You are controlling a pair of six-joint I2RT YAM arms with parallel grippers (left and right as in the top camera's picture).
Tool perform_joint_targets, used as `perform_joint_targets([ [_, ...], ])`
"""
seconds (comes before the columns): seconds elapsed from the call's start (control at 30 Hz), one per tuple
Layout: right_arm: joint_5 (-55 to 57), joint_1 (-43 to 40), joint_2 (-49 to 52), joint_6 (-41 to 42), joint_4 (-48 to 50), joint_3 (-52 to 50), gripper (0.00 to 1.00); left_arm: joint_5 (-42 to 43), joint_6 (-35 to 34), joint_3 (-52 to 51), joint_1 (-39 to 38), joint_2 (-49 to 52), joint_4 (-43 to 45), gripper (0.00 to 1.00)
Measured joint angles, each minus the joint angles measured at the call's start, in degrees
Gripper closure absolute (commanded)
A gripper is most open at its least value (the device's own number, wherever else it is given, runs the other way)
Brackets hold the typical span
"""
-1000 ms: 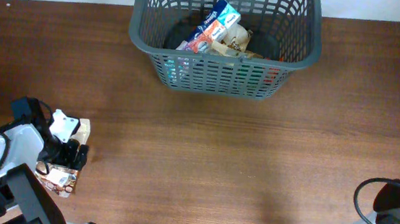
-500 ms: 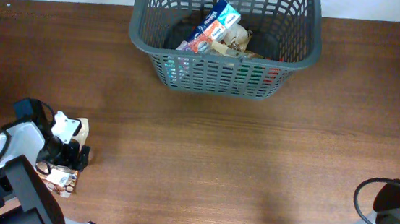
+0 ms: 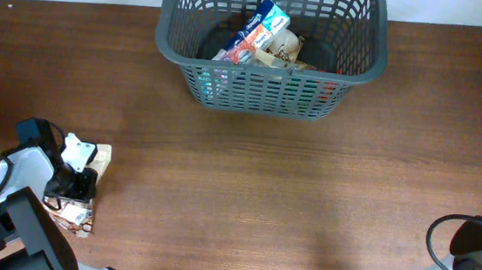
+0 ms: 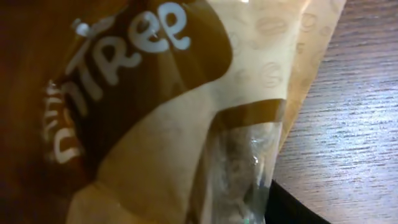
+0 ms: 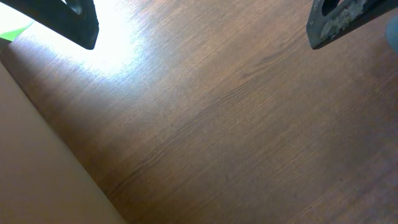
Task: Pack container
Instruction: 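Close the left gripper on the snack bag and lift it, then carry the snack bag with the left gripper over the basket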
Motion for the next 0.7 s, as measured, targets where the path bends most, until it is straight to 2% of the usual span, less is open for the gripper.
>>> perform_joint_targets([
  [0.03, 0.0, 0.0, 0.0, 0.0, 0.0, 0.0, 0.01, 0.02, 0.02, 0.0, 0.0, 0.0, 0.02, 0.55],
  [0.17, 0.0, 0.0, 0.0, 0.0, 0.0, 0.0, 0.01, 0.17, -0.13, 0.0, 0.0, -0.02, -0.02, 0.98],
  [0.37, 0.0, 0.0, 0.0, 0.02, 0.0, 0.0, 0.01, 1.9, -0.55, 0.15, 0.07, -0.66, 0.72, 0.98],
  [0.53, 0.0, 0.0, 0.0, 0.02, 0.0, 0.0, 0.01, 10.19, -0.57, 2.6, 0.26, -0.31, 2.51, 0.98],
  [0.6, 0.0, 0.0, 0.0, 0.0, 0.0, 0.0, 0.01, 13.55, -1.99, 5.11, 0.22, 0.24, 2.36, 0.98],
  [0.7, -0.02, 0.0, 0.0, 0.0, 0.0, 0.0, 0.01, 18.32, -7.63, 12.5, 0.22, 0.9, 1.62, 0.98],
])
